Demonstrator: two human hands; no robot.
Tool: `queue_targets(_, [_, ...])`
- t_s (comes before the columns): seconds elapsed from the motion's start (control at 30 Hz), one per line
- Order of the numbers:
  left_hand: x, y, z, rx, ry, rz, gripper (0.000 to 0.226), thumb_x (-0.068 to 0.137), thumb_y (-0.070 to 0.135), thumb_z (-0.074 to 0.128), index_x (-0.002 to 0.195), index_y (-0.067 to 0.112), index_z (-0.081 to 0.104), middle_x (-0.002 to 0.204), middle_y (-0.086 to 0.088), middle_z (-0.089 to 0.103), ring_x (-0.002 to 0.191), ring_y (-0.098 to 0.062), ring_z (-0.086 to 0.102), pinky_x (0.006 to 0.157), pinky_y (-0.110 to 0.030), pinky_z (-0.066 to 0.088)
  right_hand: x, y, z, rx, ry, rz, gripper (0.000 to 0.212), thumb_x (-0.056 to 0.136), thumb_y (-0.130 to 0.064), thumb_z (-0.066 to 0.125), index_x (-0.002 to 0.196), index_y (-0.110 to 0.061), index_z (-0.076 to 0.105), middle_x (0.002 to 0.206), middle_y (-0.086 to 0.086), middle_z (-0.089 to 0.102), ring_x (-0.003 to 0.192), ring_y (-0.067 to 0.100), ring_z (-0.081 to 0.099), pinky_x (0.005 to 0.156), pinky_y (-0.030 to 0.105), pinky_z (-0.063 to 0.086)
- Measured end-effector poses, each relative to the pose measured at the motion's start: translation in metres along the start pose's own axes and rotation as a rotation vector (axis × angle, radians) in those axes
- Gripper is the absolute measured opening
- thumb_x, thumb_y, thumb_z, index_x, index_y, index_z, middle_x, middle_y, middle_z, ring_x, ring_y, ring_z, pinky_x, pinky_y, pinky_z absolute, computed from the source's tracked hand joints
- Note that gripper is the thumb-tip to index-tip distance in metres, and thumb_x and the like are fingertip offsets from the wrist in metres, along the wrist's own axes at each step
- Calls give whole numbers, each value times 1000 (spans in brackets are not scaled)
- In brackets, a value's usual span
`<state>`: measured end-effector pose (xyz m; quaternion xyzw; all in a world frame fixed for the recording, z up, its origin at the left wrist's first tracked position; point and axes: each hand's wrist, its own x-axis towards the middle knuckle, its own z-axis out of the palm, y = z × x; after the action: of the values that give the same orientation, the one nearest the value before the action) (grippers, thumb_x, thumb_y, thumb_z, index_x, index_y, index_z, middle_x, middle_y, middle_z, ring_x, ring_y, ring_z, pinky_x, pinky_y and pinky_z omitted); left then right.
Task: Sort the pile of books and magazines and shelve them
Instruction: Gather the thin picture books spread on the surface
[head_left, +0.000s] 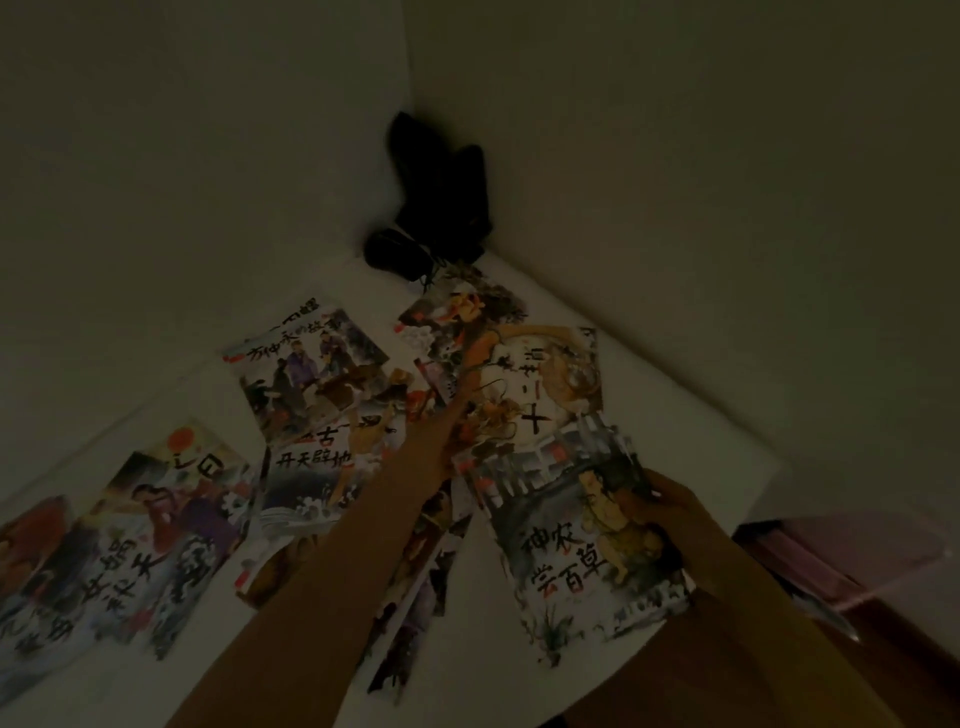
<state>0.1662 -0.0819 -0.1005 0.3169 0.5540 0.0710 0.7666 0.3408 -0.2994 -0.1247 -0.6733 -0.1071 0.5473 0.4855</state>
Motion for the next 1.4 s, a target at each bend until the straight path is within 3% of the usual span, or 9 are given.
queue_targets(0.13, [6,-5,-5,145,13,194,3,98,13,43,98,16,45,72,10,51,40,14,51,41,-3,38,-3,-1,10,-61,44,2,15,88,-6,60,100,-15,65,78,-2,69,60,5,66,54,17,50])
queue_targets(0.2, [5,-6,-21,182,89,293,23,98,-1,35,85,18,38,49,23,55,45,26,45,46,1,35,-3,-1,13,3,110,0,12,88,-3,59,93,-13,65,68,-4,70,55,7,66,50,17,50])
queue_targets(0.27, [2,-2,-47,149,203,368,37,98,-5,30,74,23,36,39,37,46,45,22,47,43,1,33,-5,-1,13,100,161,-19,11,87,-3,60,94,-8,64,64,-3,71,55,11,66,49,20,52])
queue_targets(0.33, [6,-3,-83,-91,299,381,48,101,2,26,64,24,48,36,14,51,31,0,47,33,-7,33,-7,-2,12,205,195,-56,23,79,-8,66,101,-4,62,64,-2,70,52,13,65,47,22,52])
queue_targets(0.47, [9,-31,-114,-69,313,272,33,96,1,37,94,20,64,81,-8,58,66,-21,60,63,-31,52,-6,-7,24,335,215,-79,63,55,-38,86,104,-6,63,63,1,65,45,14,55,46,25,49])
queue_targets(0.67, [-31,-60,-81,-201,146,52,52,95,50,38,126,9,48,107,-9,59,107,-32,57,69,-38,52,20,3,91,269,219,-13,26,90,-7,57,115,1,58,80,10,61,54,14,60,53,28,50])
queue_targets(1.0, [-59,-91,-100,-273,-119,-113,33,77,21,62,103,1,60,85,-17,70,75,-31,68,64,-42,60,10,16,139,220,160,107,14,93,-6,53,104,1,59,76,8,60,54,18,58,51,27,51])
queue_targets(1.17, [-55,-70,-120,-56,-172,114,52,83,50,57,121,15,57,108,-4,69,99,-22,66,82,-35,53,9,7,114,254,-11,-46,44,84,-16,66,125,-5,55,91,13,63,55,10,64,46,21,49])
queue_targets(1.4, [-54,-38,-85,310,-82,600,50,87,-8,53,121,28,46,115,16,57,103,1,58,82,-16,52,-7,-21,117,-52,-116,-375,39,94,-3,49,124,-28,47,120,-1,60,106,8,61,86,24,53])
